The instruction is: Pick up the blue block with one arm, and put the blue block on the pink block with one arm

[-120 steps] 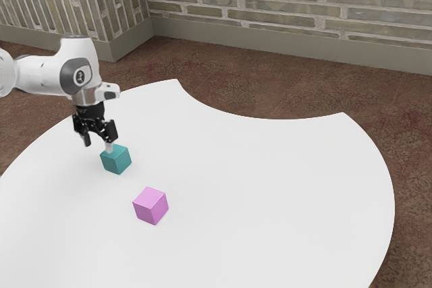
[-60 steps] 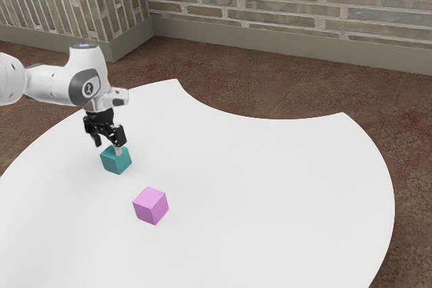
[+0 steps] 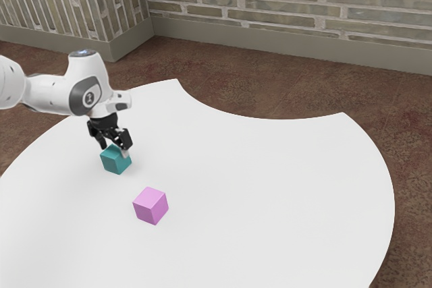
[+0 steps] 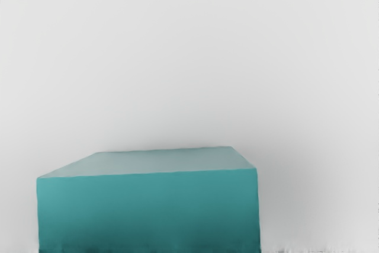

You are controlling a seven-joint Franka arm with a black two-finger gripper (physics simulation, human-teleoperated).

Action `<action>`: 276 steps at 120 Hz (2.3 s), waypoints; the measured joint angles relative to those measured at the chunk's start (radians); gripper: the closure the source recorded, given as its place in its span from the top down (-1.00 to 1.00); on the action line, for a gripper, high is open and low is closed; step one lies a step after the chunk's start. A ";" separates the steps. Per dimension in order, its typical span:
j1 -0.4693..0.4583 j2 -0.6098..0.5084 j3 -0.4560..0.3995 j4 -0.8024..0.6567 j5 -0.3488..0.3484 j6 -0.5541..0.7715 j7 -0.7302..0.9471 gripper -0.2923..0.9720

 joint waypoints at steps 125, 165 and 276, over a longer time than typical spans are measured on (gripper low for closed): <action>0.031 0.024 0.005 -0.044 -0.005 0.086 -0.030 0.18; 0.029 -0.010 -0.003 -0.056 -0.001 0.086 -0.044 0.02; 0.145 -0.529 -0.423 -0.550 -0.306 0.063 -0.309 -0.02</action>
